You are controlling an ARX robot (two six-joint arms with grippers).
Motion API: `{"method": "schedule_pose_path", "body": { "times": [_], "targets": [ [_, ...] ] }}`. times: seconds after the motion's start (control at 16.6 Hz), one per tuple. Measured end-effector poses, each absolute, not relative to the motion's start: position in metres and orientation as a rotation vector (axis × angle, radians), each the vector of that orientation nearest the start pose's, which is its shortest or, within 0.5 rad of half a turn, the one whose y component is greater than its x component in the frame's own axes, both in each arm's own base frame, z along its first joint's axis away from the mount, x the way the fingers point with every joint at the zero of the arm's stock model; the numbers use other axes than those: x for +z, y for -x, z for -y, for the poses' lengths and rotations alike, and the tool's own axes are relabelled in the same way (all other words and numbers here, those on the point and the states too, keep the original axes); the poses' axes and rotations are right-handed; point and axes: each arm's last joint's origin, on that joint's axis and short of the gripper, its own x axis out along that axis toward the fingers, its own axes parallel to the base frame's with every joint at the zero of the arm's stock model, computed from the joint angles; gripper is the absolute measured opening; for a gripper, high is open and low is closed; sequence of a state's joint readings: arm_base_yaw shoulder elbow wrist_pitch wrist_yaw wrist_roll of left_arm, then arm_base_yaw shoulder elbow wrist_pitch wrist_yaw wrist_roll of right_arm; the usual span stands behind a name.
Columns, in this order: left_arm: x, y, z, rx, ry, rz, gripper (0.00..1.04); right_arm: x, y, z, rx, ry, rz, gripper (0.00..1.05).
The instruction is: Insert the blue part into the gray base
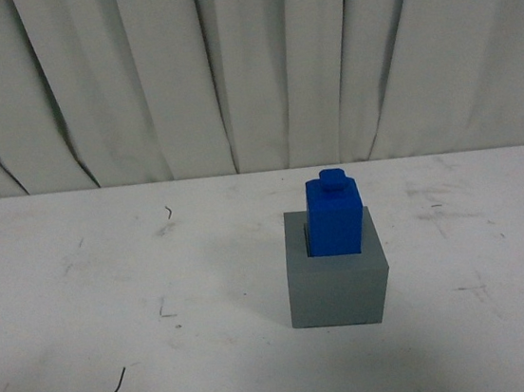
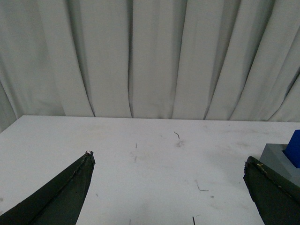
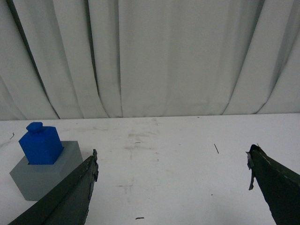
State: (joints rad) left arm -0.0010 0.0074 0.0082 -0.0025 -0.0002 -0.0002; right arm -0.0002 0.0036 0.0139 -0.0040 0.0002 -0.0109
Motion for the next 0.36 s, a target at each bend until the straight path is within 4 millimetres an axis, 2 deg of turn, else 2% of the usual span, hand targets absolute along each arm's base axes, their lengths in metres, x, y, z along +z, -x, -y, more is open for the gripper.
{"method": "schedule_pose_path", "body": {
  "times": [0.36],
  "targets": [
    [0.1654,-0.0977,0.0001,-0.001,0.000,-0.002,0.98,0.1676,-0.0971,0.0000,0.000,0.011,0.006,0.98]
  ]
}}
